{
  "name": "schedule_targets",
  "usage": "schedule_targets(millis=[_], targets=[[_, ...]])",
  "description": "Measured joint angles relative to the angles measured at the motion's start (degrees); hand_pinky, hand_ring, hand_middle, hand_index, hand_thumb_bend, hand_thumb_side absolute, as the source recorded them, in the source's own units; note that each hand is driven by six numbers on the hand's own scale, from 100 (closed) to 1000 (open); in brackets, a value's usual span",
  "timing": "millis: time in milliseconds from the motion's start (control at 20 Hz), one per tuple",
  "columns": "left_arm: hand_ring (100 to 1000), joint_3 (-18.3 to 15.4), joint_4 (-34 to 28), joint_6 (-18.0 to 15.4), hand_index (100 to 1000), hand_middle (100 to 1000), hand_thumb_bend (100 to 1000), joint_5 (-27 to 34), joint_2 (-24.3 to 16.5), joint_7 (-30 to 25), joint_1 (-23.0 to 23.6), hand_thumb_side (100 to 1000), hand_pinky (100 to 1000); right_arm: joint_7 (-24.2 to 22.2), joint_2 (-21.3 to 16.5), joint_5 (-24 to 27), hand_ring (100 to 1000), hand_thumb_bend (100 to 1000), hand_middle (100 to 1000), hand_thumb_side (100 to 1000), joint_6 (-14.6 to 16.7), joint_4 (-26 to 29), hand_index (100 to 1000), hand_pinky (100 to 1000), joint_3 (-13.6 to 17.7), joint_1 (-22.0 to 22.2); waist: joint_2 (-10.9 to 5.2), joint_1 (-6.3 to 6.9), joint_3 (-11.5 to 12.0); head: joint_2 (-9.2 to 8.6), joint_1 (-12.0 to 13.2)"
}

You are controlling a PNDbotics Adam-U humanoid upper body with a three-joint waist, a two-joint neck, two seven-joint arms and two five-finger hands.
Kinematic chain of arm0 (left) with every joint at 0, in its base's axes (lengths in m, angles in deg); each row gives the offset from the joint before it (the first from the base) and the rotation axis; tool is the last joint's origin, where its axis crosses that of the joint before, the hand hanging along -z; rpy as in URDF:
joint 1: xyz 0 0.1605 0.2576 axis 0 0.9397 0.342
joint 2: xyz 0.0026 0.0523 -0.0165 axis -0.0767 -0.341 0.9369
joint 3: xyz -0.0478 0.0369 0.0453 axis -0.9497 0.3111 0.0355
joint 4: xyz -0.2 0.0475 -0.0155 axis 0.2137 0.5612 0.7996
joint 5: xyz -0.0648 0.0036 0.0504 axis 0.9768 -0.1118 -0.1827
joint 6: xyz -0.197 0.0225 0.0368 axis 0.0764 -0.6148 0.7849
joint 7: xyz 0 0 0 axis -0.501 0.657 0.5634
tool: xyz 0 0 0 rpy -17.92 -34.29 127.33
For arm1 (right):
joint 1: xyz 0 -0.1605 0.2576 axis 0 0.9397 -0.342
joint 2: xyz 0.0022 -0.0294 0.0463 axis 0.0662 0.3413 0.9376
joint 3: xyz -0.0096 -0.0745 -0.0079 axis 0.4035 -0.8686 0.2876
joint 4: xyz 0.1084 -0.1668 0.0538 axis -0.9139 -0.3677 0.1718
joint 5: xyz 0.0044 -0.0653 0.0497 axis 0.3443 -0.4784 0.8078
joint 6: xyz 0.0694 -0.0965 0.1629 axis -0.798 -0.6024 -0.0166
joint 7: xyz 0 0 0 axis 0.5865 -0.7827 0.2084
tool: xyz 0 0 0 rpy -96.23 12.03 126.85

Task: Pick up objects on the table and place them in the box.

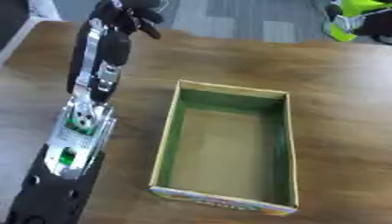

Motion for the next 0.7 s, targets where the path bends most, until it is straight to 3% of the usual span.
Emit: schedule_targets(millis=[300,350,700], targets=[[612,-1.1,0.5,0.1,711,638,602,0.1,0.0,3.0,-0.5,927,467,-4.9,0.2,7.0,100,100,224,779,-0.8,5.5,214,100,-3.2,0.0,-0.12,-0.70,1.2,0.00,0.0],[611,-1.2,0.8,0.1,712,638,576,0.3,-0.1,3.4,-0.6,975,464,-5.8,0.5,8.1,100,100,223,772,-1.1,6.1,218,100,-3.5,0.0,-0.19,-0.77,1.4,0.00,0.0],[610,-1.5,4.9,0.0,713,633,574,3.1,-0.5,6.3,-2.3,987,460,-10.1,3.8,14.4,100,100,222,768,-3.6,8.7,223,100,-4.2,0.0,-0.28,-1.63,2.5,0.00,1.2]])
